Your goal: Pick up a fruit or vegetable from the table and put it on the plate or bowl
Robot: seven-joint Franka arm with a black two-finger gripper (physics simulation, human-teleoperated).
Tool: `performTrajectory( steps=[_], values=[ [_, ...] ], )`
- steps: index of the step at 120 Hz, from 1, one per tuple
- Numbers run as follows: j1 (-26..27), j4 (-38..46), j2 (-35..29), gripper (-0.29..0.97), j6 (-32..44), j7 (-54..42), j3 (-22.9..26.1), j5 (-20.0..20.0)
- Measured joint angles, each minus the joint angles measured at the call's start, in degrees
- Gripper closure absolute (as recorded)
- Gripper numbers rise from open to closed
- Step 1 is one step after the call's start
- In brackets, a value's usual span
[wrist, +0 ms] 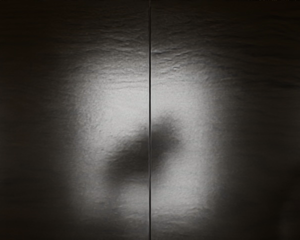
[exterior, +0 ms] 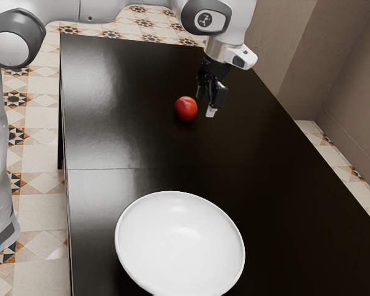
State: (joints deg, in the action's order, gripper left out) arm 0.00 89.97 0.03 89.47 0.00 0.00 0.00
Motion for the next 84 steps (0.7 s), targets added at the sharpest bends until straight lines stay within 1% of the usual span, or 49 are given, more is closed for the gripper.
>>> performTrajectory(
  steps=[1,3,5,7,10,14,18,29,64,84],
  values=[
    [0.0,0.0,0.0,0.00,0.0,0.0,0.0,0.0],
    [2.4,-5.5,5.1,0.00,0.2,-0.2,-2.6,-0.5],
    [3.2,-9.5,8.9,0.01,0.3,-0.5,-4.5,-1.0],
    [1.9,-12.5,11.7,0.01,0.4,-0.7,-5.9,-1.4],
    [-1.8,-15.5,14.6,0.01,0.6,-1.0,-7.4,-2.0],
    [-5.6,-17.9,16.8,0.01,0.8,-1.5,-8.6,-2.5],
    [-7.3,-19.2,18.0,0.00,0.9,-1.9,-9.2,-2.9],
    [-8.5,-20.4,19.2,0.00,1.3,-2.9,-9.8,-3.6],
    [-8.6,-19.9,19.6,0.00,1.5,-5.1,-10.0,-5.1],
    [-8.9,-14.9,17.1,0.00,1.4,-5.6,-14.5,-8.1]
  ],
)
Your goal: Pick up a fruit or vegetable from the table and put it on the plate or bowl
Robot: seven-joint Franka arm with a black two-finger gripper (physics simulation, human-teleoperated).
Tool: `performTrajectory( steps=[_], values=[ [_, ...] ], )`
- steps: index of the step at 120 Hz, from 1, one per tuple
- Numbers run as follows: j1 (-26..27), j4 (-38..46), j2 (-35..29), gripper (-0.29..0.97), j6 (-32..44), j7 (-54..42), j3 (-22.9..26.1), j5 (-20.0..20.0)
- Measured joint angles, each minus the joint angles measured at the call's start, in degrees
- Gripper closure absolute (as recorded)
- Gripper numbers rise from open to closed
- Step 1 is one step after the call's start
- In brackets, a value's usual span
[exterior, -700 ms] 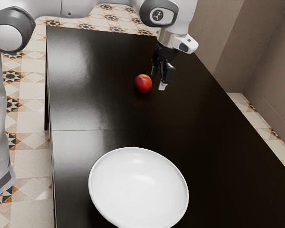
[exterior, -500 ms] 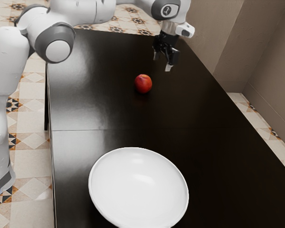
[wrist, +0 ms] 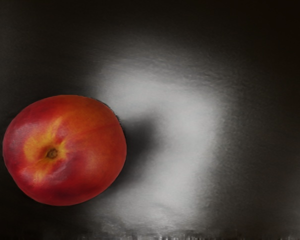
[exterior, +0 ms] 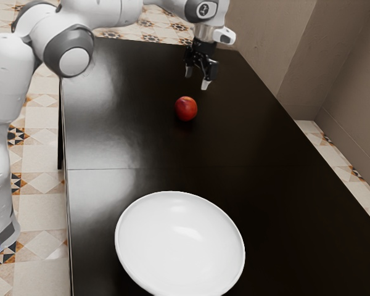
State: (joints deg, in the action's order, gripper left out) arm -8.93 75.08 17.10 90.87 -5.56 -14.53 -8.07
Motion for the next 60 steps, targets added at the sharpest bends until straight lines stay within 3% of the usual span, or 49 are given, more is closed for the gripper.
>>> performTrajectory(
  steps=[60],
  values=[
    [-0.1,2.1,2.1,0.00,2.6,-1.5,-4.8,-0.8]
  ],
)
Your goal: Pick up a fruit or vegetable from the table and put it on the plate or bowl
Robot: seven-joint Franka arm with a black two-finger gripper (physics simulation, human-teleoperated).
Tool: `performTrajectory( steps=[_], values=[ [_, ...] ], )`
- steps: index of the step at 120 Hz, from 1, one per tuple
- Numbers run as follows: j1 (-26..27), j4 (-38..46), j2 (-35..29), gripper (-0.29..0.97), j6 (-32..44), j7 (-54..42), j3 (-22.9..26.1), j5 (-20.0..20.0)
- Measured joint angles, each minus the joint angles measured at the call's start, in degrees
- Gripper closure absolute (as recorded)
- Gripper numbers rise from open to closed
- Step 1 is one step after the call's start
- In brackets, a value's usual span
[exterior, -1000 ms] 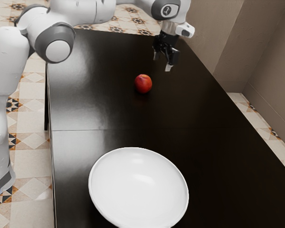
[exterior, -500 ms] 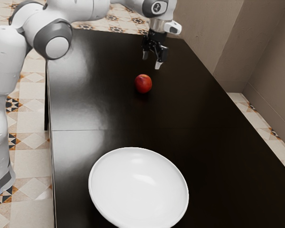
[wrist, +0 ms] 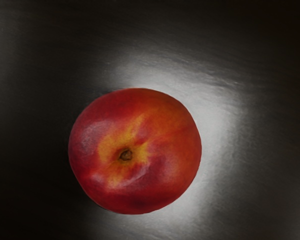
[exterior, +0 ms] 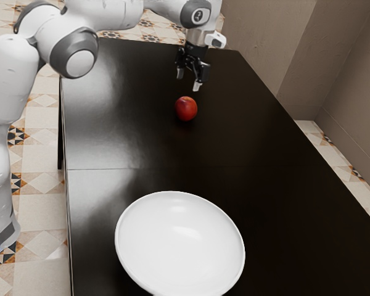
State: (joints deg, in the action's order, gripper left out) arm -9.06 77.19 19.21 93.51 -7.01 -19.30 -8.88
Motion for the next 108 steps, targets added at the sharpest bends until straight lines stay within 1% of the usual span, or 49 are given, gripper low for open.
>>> performTrajectory(
  steps=[22,43,63,108],
  values=[
    [0.0,0.0,1.9,0.00,3.7,0.8,-0.9,0.0],
    [0.0,0.2,3.2,0.00,5.6,1.4,-0.8,-0.1],
    [0.1,3.1,4.1,0.00,7.7,1.8,-0.5,-0.5],
    [0.2,3.7,7.7,0.00,10.8,2.2,-0.3,-2.3]
  ],
)
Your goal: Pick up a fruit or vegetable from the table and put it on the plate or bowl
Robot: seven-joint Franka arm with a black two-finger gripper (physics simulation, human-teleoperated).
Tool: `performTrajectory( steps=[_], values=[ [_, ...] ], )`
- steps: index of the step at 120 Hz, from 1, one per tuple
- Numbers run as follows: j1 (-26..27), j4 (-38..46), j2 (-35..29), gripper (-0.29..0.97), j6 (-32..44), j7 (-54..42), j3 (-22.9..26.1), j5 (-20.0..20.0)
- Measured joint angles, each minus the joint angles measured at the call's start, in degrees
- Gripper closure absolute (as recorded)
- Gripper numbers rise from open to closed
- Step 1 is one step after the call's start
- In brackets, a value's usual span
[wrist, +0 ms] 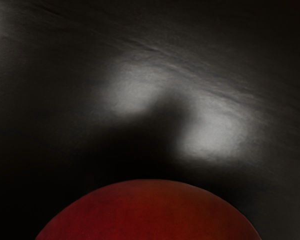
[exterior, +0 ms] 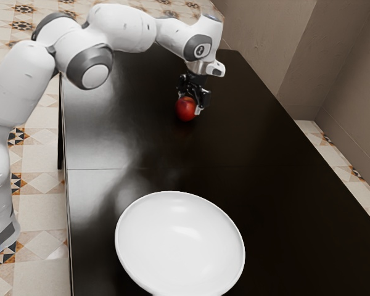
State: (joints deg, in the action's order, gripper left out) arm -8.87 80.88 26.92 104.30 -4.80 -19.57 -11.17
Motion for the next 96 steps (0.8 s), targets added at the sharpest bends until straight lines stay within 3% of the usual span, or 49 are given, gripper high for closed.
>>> performTrajectory(
  steps=[31,73,96],
  values=[
    [0.0,0.3,1.9,0.00,1.4,0.1,0.7,-1.3],
    [-0.2,0.4,2.4,0.10,2.0,-0.3,0.5,-2.9],
    [-0.1,-1.4,-0.5,0.15,1.7,-0.4,0.3,-2.4]
  ],
)
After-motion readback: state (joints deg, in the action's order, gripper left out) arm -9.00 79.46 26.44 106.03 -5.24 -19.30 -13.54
